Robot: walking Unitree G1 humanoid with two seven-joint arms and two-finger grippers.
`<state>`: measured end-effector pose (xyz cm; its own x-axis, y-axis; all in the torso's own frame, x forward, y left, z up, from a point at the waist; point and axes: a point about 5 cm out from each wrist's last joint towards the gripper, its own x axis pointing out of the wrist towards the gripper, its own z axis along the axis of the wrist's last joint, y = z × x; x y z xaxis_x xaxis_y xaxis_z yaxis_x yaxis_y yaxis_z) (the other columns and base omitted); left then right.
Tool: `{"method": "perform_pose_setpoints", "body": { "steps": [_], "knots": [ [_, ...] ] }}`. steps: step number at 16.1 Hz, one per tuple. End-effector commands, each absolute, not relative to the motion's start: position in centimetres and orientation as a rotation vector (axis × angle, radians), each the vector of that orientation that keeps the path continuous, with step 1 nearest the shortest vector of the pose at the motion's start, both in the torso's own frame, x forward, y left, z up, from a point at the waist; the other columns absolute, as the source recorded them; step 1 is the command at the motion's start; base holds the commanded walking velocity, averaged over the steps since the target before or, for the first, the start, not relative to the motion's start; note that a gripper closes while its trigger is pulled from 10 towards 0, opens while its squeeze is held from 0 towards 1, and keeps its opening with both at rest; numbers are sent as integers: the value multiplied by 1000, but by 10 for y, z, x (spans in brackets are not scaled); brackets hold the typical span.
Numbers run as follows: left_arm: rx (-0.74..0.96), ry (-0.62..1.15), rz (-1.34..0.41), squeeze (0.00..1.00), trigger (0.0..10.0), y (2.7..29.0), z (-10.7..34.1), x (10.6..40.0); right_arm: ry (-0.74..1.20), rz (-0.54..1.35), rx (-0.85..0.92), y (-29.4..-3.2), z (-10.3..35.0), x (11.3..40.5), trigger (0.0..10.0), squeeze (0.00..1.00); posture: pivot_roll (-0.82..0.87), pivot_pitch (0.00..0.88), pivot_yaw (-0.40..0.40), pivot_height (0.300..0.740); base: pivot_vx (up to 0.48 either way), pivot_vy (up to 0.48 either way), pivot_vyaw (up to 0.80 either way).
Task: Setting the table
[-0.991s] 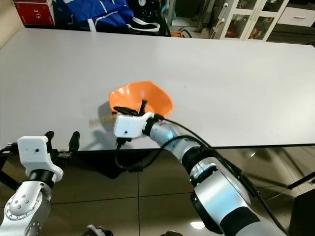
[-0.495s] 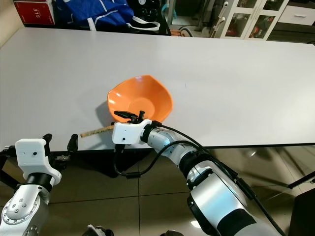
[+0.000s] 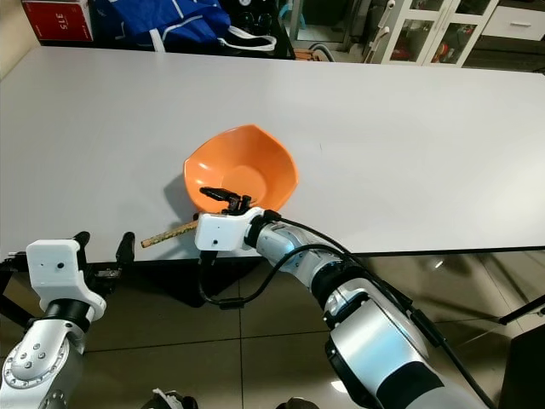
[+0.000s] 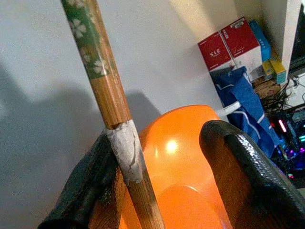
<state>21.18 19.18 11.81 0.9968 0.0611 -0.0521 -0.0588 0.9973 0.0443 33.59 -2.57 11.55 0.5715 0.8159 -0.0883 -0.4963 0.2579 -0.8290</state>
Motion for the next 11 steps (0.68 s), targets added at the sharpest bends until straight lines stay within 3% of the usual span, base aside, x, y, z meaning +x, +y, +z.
{"method": "perform_pose_setpoints", "body": {
  "steps": [1, 11],
  "knots": [
    [44, 37, 56, 0, 10000, 189, 123, 213, -415, 912, -965, -28, 120, 339, 10000, 0, 19, 93, -50, 740, 0, 0, 0],
    [36, 44, 47, 0, 10000, 184, 120, 212, -509, 849, -977, -29, 142, 348, 10000, 0, 17, 72, -57, 740, 0, 0, 0]
  ]
}}
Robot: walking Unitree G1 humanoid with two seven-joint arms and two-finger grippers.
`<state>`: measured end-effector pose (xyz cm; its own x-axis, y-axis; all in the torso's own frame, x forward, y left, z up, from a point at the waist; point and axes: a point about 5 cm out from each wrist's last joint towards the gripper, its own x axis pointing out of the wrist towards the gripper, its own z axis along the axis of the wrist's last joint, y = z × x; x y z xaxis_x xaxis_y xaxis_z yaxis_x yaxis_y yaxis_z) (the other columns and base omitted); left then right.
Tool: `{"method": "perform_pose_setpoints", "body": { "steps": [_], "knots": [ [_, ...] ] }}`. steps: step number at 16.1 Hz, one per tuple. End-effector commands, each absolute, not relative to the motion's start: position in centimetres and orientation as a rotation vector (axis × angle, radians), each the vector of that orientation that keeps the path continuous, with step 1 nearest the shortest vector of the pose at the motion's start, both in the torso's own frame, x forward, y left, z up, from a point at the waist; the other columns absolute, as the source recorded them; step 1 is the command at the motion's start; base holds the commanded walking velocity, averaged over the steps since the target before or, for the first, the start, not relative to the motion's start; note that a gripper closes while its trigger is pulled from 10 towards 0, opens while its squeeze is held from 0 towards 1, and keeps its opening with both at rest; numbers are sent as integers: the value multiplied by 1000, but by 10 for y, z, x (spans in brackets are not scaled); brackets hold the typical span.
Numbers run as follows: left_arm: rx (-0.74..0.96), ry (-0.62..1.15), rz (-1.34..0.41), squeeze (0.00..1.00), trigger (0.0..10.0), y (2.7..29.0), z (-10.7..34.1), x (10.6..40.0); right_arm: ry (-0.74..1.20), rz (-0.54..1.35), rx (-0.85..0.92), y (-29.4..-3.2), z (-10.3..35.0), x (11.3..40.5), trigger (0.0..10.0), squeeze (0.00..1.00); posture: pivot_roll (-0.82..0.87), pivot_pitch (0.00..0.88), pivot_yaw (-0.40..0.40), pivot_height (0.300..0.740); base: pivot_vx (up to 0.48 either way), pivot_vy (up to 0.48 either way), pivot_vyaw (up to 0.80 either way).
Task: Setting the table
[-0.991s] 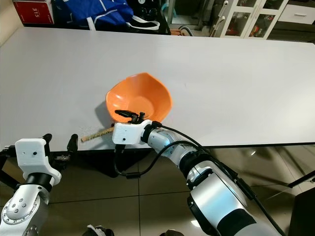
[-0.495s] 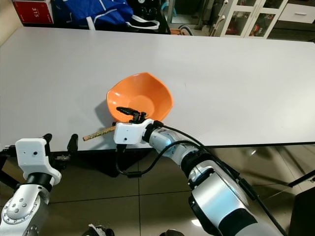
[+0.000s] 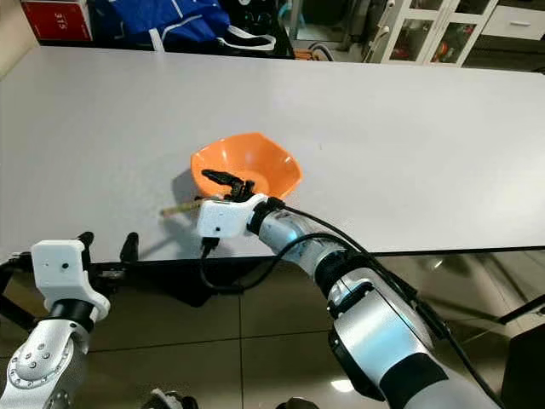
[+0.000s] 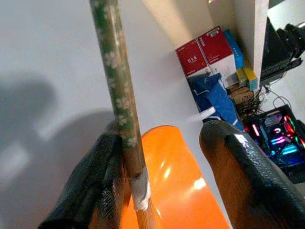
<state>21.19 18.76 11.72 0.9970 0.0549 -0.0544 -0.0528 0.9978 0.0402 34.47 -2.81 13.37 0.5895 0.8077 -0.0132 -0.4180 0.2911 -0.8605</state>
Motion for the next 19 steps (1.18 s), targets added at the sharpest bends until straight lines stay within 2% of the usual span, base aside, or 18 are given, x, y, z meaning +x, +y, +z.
{"method": "perform_pose_setpoints", "body": {
  "steps": [1, 8, 13, 19],
  "knots": [
    [34, 45, 46, 0, 10000, 183, 120, 211, -515, 844, -980, -30, 144, 349, 10000, 0, 18, 70, -59, 740, 0, 0, 0],
    [32, 45, 45, 0, 10000, 182, 119, 211, -533, 821, -979, -29, 152, 353, 10000, 0, 23, 65, -66, 740, 0, 0, 0],
    [34, 47, 52, 0, 10000, 183, 119, 210, -467, 882, -969, -28, 134, 345, 10000, 0, 25, 80, -69, 740, 0, 0, 0],
    [27, 55, 51, 0, 10000, 180, 116, 207, -517, 904, -926, -25, 138, 341, 10000, 0, 12, 93, -73, 740, 0, 0, 0]
  ]
}}
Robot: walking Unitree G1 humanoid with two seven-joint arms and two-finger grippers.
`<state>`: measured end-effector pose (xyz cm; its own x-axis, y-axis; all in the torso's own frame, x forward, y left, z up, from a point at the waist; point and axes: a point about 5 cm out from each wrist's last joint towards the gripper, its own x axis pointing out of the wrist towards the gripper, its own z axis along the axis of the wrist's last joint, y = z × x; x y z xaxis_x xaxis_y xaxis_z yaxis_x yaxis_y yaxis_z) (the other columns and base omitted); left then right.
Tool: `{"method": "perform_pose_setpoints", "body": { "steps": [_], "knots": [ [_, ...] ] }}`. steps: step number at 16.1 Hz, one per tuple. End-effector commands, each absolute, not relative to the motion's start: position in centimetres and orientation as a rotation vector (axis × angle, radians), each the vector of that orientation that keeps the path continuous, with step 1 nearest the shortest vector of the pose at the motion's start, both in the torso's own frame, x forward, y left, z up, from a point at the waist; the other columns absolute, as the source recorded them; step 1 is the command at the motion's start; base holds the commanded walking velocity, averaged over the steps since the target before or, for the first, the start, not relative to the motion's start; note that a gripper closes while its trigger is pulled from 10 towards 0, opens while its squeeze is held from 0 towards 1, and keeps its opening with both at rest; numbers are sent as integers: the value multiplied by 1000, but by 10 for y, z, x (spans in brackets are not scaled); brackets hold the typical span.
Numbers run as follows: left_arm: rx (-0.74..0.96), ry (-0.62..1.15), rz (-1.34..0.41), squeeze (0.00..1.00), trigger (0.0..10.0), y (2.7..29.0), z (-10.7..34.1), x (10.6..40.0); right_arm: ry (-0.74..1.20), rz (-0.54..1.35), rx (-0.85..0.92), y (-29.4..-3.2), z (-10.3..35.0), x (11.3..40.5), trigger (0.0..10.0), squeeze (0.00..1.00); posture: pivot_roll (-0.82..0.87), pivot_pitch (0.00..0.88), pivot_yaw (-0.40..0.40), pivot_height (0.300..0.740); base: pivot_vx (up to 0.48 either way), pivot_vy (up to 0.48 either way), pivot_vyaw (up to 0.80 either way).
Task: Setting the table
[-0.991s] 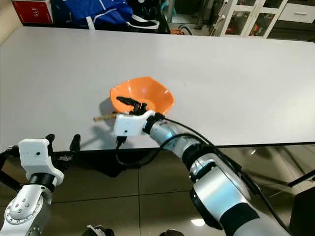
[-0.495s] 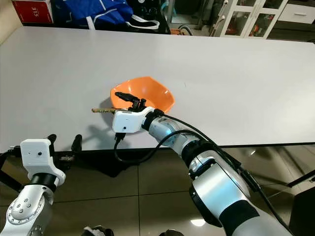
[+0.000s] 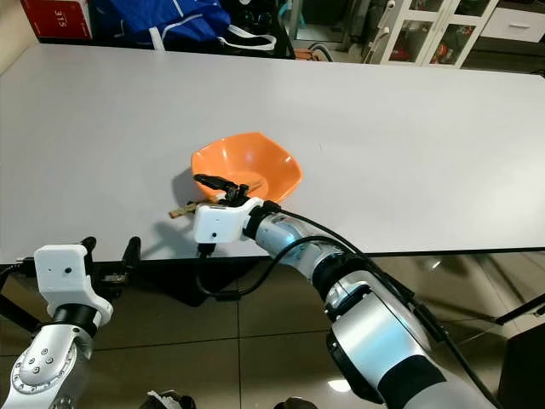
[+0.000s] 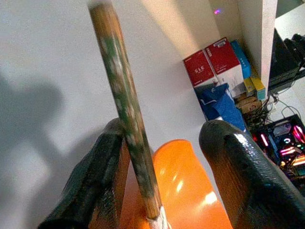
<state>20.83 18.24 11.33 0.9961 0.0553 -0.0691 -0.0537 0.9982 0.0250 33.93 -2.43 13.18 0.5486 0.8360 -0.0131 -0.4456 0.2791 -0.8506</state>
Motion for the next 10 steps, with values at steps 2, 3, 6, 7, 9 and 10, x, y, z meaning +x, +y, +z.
{"method": "perform_pose_setpoints", "body": {
  "steps": [2, 3, 6, 7, 9, 10],
  "knots": [
    [25, 56, 50, 0, 10000, 179, 116, 207, -528, 910, -938, -27, 139, 341, 10000, 0, 9, 93, -74, 740, 0, 0, 0],
    [23, 55, 50, 0, 10000, 178, 116, 207, -542, 910, -939, -27, 141, 341, 10000, 0, 8, 93, -75, 740, 0, 0, 0],
    [22, 54, 53, 0, 10000, 178, 116, 207, -558, 913, -953, -35, 145, 343, 10000, 0, 5, 98, -78, 740, 0, 0, 0],
    [22, 55, 53, 0, 10000, 178, 116, 207, -548, 922, -960, -38, 143, 342, 10000, 0, 3, 101, -80, 740, 0, 0, 0],
    [21, 57, 52, 0, 10000, 177, 115, 206, -542, 949, -961, -41, 138, 339, 10000, 0, 0, 107, -82, 740, 0, 0, 0],
    [21, 58, 53, 0, 10000, 177, 115, 206, -538, 966, -962, -42, 134, 336, 10000, 0, -2, 110, -83, 740, 0, 0, 0]
  ]
}}
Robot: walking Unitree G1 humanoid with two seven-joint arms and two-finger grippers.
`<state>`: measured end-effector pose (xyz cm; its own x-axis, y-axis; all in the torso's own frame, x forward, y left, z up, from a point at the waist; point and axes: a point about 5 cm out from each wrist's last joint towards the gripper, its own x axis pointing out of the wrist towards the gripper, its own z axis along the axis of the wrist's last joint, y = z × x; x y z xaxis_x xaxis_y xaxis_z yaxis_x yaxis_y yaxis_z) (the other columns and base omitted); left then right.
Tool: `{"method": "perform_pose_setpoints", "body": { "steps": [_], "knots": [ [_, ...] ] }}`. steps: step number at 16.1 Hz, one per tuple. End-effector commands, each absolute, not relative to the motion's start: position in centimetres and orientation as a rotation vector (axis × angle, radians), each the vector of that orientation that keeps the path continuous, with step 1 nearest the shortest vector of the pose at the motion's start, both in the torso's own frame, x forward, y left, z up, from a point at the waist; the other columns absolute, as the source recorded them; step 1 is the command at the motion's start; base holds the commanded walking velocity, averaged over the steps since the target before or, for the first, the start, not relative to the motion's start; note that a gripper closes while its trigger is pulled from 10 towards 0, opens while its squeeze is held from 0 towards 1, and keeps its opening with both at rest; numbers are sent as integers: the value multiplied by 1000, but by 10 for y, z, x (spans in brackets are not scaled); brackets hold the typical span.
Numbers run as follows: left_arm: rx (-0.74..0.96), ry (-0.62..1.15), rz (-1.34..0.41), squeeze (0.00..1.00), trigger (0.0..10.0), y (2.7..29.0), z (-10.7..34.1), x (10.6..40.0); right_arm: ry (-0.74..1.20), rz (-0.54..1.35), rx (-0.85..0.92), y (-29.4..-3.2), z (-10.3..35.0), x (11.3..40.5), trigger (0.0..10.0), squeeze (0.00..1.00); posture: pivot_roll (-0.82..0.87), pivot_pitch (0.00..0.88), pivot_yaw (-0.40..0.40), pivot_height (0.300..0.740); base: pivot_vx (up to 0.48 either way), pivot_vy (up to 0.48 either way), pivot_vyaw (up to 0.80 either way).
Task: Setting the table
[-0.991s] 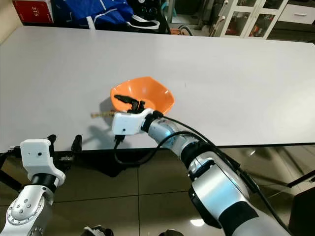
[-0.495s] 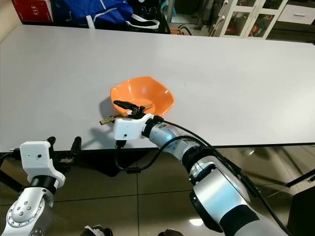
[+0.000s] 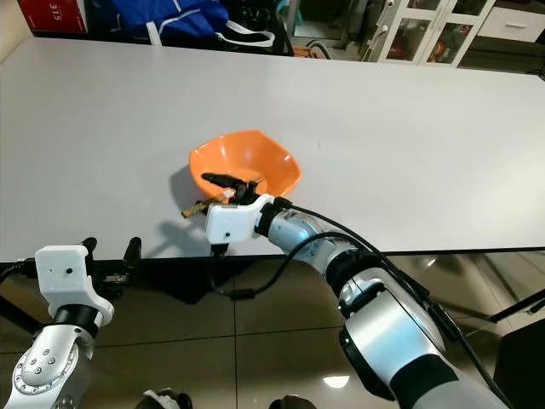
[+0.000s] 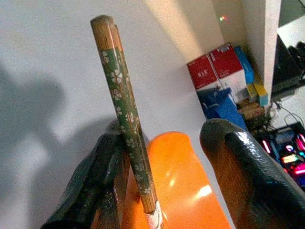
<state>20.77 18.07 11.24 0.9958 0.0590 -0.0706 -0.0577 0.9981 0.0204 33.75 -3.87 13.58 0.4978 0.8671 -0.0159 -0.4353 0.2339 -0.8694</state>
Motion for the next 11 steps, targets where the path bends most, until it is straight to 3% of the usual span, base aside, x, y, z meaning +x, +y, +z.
{"method": "perform_pose_setpoints", "body": {
  "steps": [1, 11],
  "knots": [
    [21, 60, 53, 0, 10000, 177, 115, 206, -528, 984, -964, -43, 130, 334, 10000, 0, -2, 111, -83, 740, 0, 0, 0],
    [16, 51, 49, 0, 10000, 176, 115, 211, -532, 927, -963, -71, 135, 337, 10000, 0, -25, 106, -84, 740, 0, 0, 0]
  ]
}}
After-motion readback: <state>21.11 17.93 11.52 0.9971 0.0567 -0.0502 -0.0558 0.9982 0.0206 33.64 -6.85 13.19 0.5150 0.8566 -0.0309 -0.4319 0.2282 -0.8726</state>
